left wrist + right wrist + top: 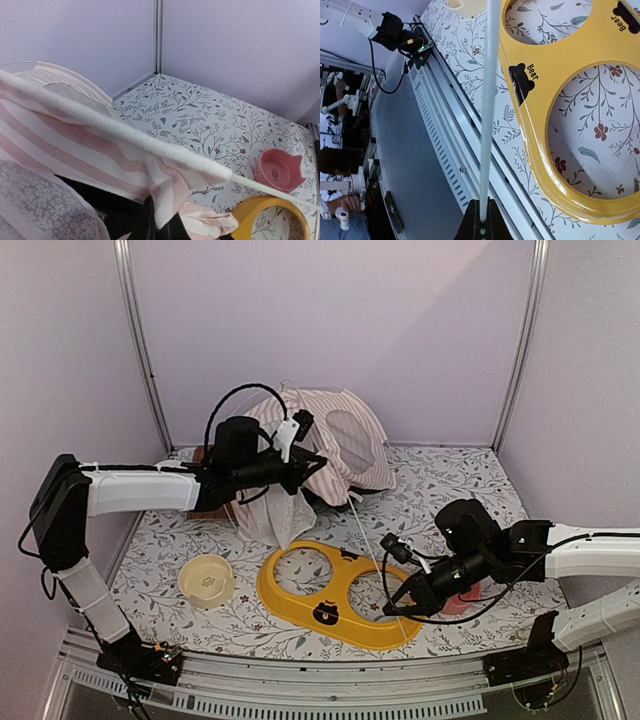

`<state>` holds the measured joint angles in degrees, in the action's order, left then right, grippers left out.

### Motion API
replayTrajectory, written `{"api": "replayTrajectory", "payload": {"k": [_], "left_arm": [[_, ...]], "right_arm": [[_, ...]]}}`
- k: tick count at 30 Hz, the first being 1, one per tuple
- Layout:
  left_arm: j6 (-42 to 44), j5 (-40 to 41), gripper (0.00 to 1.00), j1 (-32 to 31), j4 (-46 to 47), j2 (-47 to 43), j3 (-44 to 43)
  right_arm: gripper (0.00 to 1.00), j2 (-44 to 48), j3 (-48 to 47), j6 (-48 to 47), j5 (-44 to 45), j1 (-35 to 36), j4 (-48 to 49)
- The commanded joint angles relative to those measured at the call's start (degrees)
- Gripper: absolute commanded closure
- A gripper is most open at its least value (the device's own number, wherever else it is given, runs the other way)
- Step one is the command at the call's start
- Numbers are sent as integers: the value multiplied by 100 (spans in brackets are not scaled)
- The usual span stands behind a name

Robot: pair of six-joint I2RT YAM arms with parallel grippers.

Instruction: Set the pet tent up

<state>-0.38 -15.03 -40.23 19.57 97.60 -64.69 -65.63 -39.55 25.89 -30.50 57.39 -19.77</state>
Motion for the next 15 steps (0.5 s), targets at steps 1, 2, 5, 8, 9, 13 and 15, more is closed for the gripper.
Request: {"api": "replayTrajectory", "payload": {"k": [1, 2, 5, 8, 9, 13, 15], "left_arm": [[81, 16, 100, 99, -360, -3, -86], [80, 25, 100, 101, -378, -12, -94], [61, 64, 100, 97, -424, -65, -124], [-27, 190, 93, 96, -470, -161, -111], [-59, 250, 85, 97, -476, -202, -94], [-216, 435, 66, 83, -472, -417, 17], [-269, 539, 63, 56, -472, -603, 112]], "right_arm": [[100, -25, -52, -58, -189, 31, 25], [100, -29, -83, -62, -228, 31, 52], [100, -55, -221, -16, -371, 44, 254], [100, -47, -356, 72, -396, 68, 443], [100, -42, -390, 96, -394, 77, 500], [100, -76, -496, 218, -318, 99, 697], [100, -113, -517, 260, -267, 102, 744]]}}
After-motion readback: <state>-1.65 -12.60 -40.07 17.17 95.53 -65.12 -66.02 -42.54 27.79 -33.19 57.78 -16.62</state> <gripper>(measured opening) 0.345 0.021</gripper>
